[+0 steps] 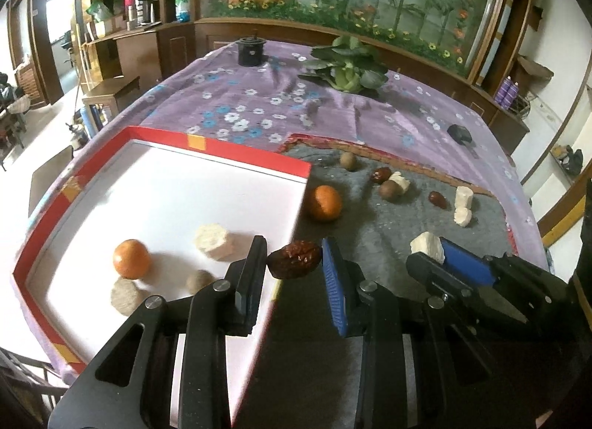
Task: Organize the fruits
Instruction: 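Carry the date with the left gripper while the right gripper carries the cube to the tray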
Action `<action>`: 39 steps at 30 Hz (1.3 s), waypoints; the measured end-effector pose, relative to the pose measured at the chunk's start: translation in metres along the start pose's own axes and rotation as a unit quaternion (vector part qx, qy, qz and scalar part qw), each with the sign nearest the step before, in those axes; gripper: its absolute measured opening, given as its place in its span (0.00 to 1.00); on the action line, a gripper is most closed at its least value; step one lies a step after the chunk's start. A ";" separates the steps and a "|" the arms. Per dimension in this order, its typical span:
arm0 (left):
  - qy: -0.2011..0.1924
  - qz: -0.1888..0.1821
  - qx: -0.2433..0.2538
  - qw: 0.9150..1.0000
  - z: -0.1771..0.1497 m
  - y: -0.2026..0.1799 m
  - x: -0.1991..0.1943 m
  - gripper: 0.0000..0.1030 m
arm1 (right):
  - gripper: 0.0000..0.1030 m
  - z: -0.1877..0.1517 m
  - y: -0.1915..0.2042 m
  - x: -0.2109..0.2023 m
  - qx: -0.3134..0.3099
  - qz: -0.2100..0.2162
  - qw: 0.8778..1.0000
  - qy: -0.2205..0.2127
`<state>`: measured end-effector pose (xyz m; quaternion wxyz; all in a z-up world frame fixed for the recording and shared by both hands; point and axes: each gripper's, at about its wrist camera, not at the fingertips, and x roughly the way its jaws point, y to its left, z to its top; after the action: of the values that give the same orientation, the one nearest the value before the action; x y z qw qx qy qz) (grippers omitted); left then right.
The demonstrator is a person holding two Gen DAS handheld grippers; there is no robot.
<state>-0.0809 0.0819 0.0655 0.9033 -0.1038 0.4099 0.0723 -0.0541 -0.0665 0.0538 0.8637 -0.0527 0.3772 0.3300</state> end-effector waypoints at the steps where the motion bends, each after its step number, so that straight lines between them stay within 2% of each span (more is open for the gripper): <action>1: -0.001 0.002 -0.002 1.000 -0.001 0.003 -0.001 0.29 | 0.25 0.000 0.005 0.000 -0.002 0.003 1.000 -0.001; 8: -0.007 0.008 -0.013 1.000 -0.002 0.023 -0.010 0.29 | 0.25 0.003 0.035 0.002 -0.015 0.017 1.000 -0.002; 20: -0.020 0.038 -0.070 0.997 0.021 0.099 -0.018 0.29 | 0.25 0.025 0.070 0.024 -0.048 0.039 0.998 0.007; 26: -0.006 0.052 -0.087 0.995 0.031 0.120 0.002 0.29 | 0.25 0.041 0.079 0.053 -0.056 0.048 0.997 0.023; 39: 0.046 0.046 -0.082 0.995 0.044 0.121 0.056 0.29 | 0.25 0.063 0.084 0.120 -0.075 0.046 0.994 0.065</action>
<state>-0.0384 0.2128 0.0364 0.8677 -0.1614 0.4481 0.1424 -0.0068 0.0838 0.0291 0.8148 -0.1217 0.4088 0.3928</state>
